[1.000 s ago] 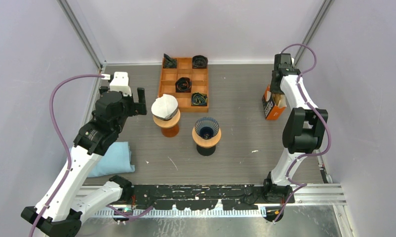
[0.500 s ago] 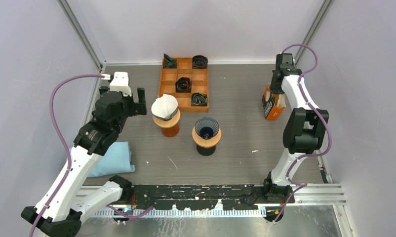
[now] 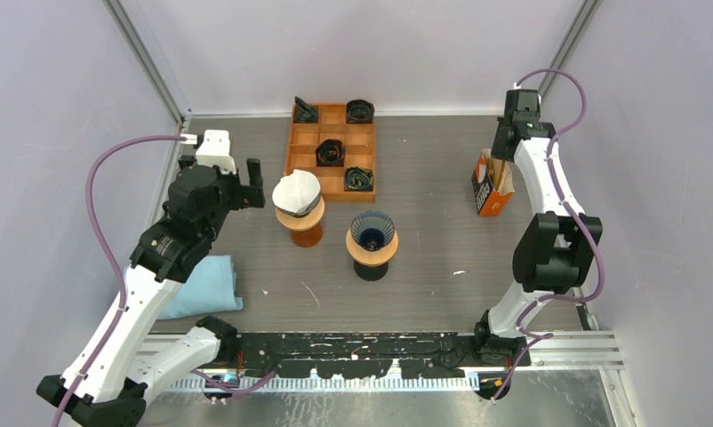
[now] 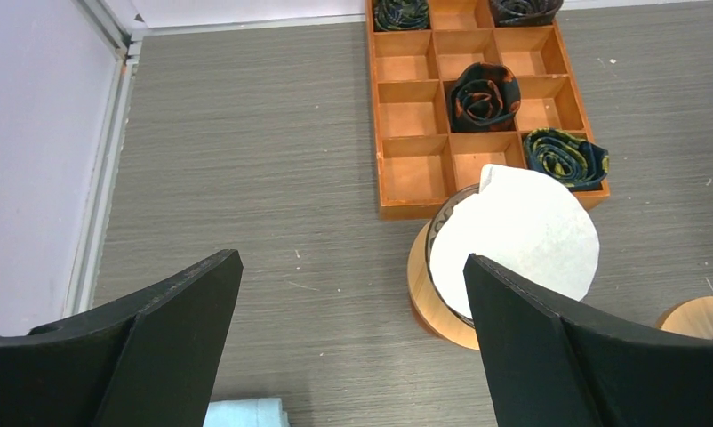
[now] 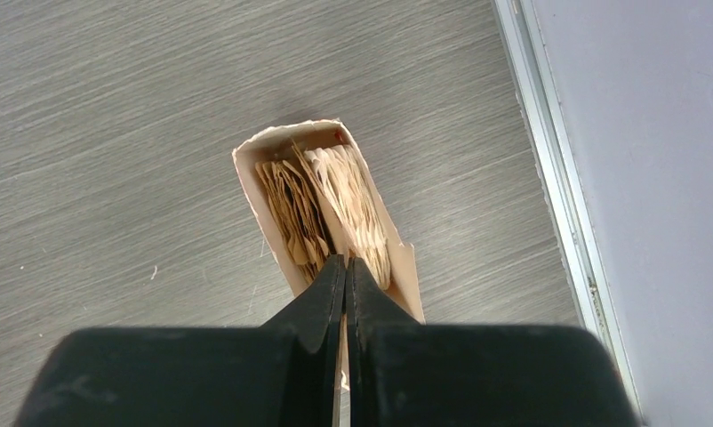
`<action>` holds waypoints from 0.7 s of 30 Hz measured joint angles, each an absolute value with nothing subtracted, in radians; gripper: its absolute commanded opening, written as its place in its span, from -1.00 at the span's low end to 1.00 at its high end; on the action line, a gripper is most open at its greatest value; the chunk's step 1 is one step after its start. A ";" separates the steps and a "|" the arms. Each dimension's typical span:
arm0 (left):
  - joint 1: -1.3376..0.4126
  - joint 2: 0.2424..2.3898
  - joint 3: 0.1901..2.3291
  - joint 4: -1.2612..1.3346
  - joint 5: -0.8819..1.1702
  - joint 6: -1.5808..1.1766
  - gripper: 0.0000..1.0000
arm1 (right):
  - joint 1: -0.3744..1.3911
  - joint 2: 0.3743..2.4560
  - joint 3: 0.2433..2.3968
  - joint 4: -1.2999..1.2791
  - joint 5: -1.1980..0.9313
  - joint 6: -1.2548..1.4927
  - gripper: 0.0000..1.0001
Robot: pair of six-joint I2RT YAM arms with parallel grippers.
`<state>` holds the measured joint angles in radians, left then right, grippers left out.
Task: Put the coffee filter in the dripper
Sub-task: Pick up a coffee filter from the coffee filter holder.
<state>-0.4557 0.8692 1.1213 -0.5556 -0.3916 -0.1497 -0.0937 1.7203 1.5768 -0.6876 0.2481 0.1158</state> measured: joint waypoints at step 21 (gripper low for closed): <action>-0.456 0.865 1.121 -0.549 -0.284 -0.154 0.98 | -0.094 1.674 1.577 -0.702 0.152 0.123 -0.99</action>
<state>-0.4557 0.8646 1.1213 -0.5491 -0.2844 -0.1543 -0.0940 1.6737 1.5768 -0.7025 0.1524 0.1226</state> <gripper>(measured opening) 0.992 0.062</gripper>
